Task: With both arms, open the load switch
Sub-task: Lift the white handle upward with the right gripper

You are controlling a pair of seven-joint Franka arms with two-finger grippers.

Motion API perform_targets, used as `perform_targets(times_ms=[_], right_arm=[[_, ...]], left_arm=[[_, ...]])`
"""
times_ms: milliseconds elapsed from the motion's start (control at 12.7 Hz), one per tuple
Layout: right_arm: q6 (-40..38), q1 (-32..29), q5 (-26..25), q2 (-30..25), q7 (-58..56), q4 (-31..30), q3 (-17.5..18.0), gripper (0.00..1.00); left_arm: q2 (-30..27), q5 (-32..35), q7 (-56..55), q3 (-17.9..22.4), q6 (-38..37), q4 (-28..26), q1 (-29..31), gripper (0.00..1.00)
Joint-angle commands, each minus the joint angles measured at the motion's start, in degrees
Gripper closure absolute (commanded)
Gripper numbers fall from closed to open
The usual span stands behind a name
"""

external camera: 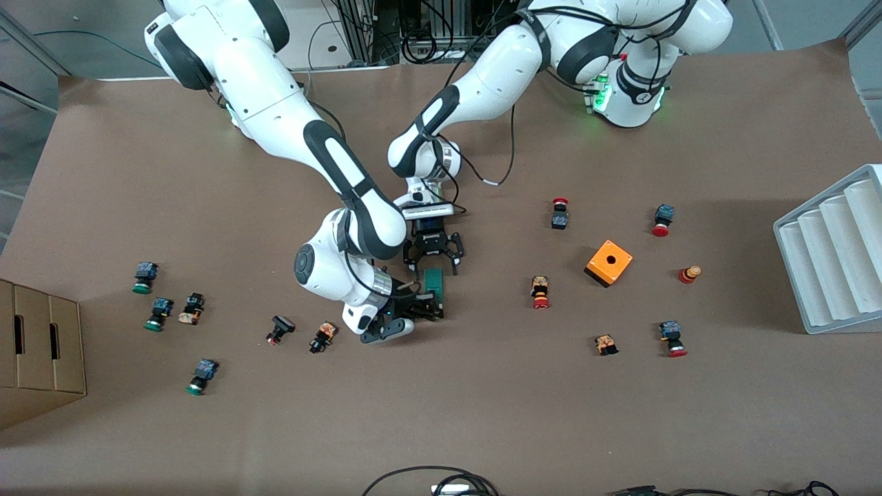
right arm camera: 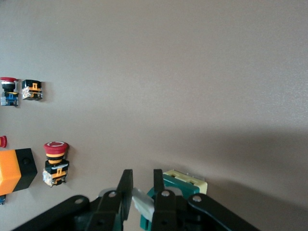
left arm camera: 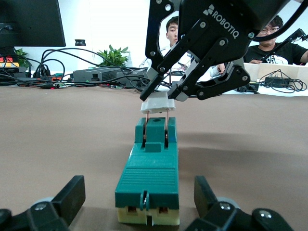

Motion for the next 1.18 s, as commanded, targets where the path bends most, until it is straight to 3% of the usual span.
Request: perform_targets(times_ms=[0,1105], right_arm=[[-0.2,0.1,1.3,-4.1,-0.7,-3.1,-0.4,0.8],[-0.7,-0.1,1.3,-8.1,-2.2,-8.2,-0.3,0.81]], left_arm=[[3.6,0.8,-2.0,0.1,0.1,1.6,-1.2,0.0],[3.6,0.8,-2.0,0.1,0.1,1.6,-1.2,0.0]])
